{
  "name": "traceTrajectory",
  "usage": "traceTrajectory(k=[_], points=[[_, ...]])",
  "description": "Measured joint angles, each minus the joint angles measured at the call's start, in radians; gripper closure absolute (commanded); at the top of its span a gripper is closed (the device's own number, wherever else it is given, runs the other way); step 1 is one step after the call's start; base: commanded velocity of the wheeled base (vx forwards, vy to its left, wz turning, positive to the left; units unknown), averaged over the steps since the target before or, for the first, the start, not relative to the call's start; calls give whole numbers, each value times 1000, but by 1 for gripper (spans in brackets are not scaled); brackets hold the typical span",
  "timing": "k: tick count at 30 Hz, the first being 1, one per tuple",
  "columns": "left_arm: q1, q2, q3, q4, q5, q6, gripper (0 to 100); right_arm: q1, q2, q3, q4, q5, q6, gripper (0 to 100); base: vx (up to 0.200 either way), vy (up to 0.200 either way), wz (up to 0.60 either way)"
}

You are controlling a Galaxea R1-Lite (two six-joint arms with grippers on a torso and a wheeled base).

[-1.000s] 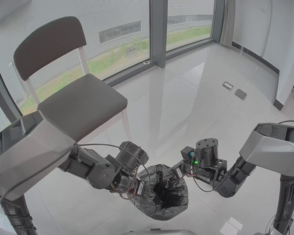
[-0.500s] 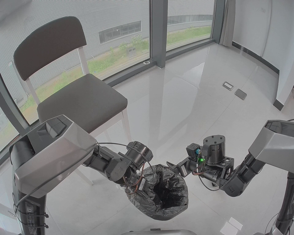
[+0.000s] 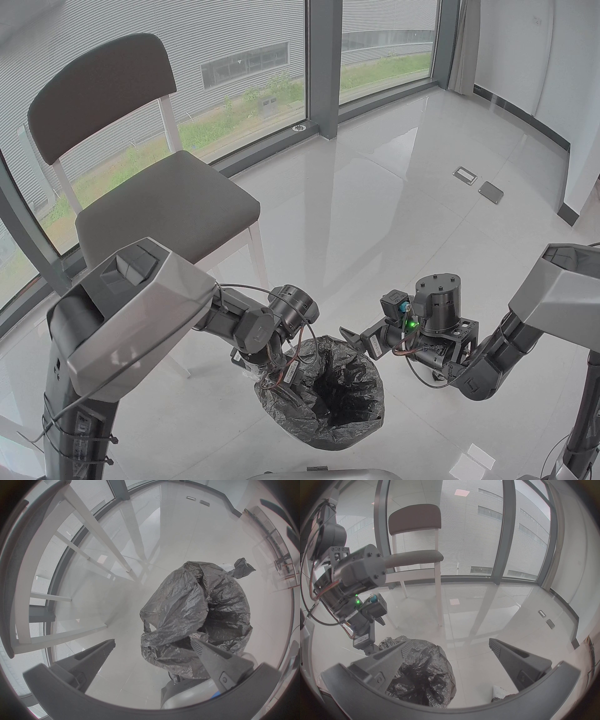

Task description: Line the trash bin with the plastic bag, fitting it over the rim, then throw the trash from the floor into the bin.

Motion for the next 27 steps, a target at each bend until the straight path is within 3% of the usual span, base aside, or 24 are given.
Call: traceTrajectory(k=[10,11,19,27], points=[[0,76,-62,6,2,-10,0,-4,0,-4,2,1,0,0,0,0,0],[0,80,-64,6,2,-11,100,-4,0,-4,2,1,0,0,0,0,0],[13,111,-88,11,-1,-22,100,-6,1,-10,2,1,0,0,0,0,0],[32,119,-142,122,3,-22,100,-10,1,-13,2,2,0,0,0,0,0]])
